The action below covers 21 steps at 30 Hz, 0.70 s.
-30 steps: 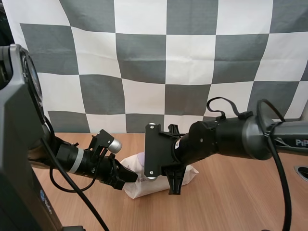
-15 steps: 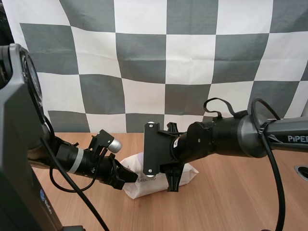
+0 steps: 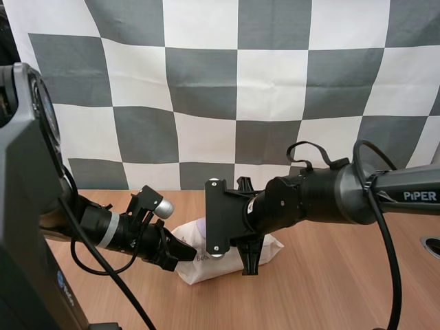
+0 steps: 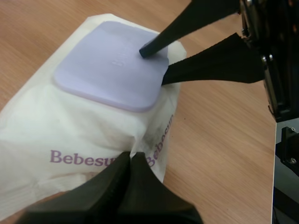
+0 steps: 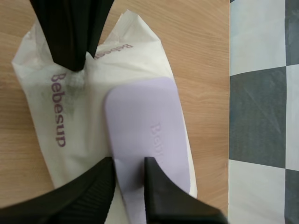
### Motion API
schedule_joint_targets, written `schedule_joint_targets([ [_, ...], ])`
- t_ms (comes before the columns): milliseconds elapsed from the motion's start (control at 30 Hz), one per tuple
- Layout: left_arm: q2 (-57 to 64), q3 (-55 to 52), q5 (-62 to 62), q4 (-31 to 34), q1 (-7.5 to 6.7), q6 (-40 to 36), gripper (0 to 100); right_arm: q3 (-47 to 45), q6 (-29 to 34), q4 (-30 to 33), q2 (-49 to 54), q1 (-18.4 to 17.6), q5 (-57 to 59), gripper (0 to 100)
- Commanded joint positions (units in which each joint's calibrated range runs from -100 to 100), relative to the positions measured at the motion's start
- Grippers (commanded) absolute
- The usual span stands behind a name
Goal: Open the wet wipes lid
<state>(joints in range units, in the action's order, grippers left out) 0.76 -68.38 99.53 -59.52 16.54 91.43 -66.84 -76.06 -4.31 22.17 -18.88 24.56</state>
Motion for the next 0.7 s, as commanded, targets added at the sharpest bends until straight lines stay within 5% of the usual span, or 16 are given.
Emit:
schedule_joint_targets([
  [0,-0.1,0.0,-0.1,0.0,-0.05,0.0,0,-0.1,0.0,0.0,-0.1,0.0,-0.1,11],
  [67,-0.1,0.0,-0.1,0.0,-0.05,0.0,0,-0.1,0.0,0.0,-0.1,0.0,-0.1,0],
  [667,-0.1,0.0,-1.7,0.8,-0.05,0.0,0,2.1,0.4,0.0,0.3,0.0,-6.7,0],
])
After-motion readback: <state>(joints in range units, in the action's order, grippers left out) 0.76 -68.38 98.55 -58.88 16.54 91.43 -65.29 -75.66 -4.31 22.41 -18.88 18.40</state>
